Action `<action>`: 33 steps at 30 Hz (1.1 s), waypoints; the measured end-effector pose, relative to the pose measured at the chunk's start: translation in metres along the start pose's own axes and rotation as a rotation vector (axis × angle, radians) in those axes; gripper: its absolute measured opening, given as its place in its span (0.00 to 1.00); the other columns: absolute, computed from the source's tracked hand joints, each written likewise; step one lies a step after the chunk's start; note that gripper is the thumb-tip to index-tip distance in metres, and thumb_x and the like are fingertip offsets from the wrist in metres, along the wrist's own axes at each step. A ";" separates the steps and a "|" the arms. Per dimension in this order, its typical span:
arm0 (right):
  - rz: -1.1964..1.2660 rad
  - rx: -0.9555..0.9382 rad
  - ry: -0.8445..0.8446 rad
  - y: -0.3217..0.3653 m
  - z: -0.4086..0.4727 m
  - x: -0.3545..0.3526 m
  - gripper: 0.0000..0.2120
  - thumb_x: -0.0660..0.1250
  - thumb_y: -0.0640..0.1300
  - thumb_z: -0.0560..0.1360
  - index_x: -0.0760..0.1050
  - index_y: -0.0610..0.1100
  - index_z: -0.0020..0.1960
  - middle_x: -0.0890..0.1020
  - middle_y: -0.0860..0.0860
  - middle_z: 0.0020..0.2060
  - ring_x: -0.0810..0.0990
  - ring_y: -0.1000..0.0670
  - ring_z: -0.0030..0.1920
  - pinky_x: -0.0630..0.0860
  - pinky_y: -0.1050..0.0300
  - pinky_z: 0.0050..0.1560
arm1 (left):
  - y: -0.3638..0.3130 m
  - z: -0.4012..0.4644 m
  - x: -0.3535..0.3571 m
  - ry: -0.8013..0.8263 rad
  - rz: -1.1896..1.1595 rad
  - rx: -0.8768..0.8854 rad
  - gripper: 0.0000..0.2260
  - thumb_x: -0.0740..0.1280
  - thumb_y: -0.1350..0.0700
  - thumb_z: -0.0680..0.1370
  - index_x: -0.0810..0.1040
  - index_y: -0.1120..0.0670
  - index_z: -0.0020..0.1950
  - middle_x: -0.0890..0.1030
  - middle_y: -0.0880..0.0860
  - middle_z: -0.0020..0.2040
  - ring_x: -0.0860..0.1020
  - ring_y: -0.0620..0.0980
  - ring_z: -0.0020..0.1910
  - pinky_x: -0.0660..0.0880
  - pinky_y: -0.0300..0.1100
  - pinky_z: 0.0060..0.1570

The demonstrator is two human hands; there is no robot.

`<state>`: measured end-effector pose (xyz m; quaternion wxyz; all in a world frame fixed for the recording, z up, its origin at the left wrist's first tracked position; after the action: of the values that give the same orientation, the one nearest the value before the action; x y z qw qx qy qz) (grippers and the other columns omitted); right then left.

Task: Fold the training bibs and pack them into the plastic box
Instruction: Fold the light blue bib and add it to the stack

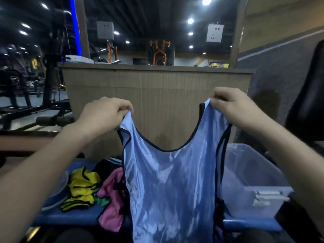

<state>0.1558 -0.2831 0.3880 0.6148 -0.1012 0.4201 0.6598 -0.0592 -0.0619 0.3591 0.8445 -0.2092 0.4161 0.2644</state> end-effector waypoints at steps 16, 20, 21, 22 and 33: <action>0.198 0.138 0.058 -0.035 -0.010 0.052 0.08 0.62 0.41 0.80 0.78 0.41 0.46 0.71 0.52 0.29 0.65 0.52 0.29 0.62 0.56 0.32 | -0.011 -0.023 0.079 0.295 -0.631 0.030 0.05 0.74 0.59 0.75 0.83 0.49 0.47 0.84 0.45 0.51 0.81 0.36 0.51 0.72 0.30 0.50; 0.198 0.159 0.109 -0.047 -0.016 0.062 0.06 0.61 0.38 0.80 0.77 0.45 0.50 0.71 0.49 0.31 0.64 0.51 0.27 0.60 0.58 0.26 | -0.015 -0.029 0.086 0.359 -0.582 0.114 0.13 0.66 0.67 0.77 0.82 0.49 0.44 0.84 0.43 0.48 0.80 0.35 0.49 0.70 0.31 0.49; 0.202 0.152 0.119 -0.049 -0.018 0.064 0.07 0.61 0.38 0.80 0.76 0.46 0.50 0.69 0.49 0.30 0.63 0.52 0.26 0.59 0.58 0.25 | -0.013 -0.030 0.089 0.365 -0.573 0.101 0.14 0.66 0.67 0.77 0.83 0.48 0.43 0.85 0.42 0.47 0.80 0.34 0.49 0.70 0.31 0.49; 0.222 0.148 0.132 -0.051 -0.020 0.065 0.07 0.60 0.37 0.80 0.76 0.45 0.51 0.68 0.50 0.29 0.61 0.52 0.26 0.58 0.58 0.25 | -0.009 -0.032 0.092 0.380 -0.570 0.081 0.14 0.66 0.66 0.78 0.84 0.48 0.44 0.85 0.40 0.47 0.79 0.32 0.50 0.70 0.29 0.49; 0.233 0.260 0.414 -0.082 -0.045 0.109 0.18 0.63 0.30 0.75 0.84 0.51 0.49 0.84 0.43 0.53 0.79 0.35 0.57 0.69 0.52 0.50 | -0.018 -0.048 0.120 0.622 -0.704 0.083 0.17 0.72 0.62 0.77 0.82 0.44 0.61 0.74 0.30 0.61 0.68 0.20 0.60 0.69 0.22 0.56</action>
<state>0.1873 -0.2429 0.2537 0.4435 -0.1048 0.6269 0.6320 -0.0149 -0.0706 0.2363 0.7256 -0.3727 0.5636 -0.1301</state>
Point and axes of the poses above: each hand's wrist, its own z-axis towards the middle knuckle, its own x-axis out of the palm, y = z × x, the point moved 9 cm from there along z, towards the middle knuckle
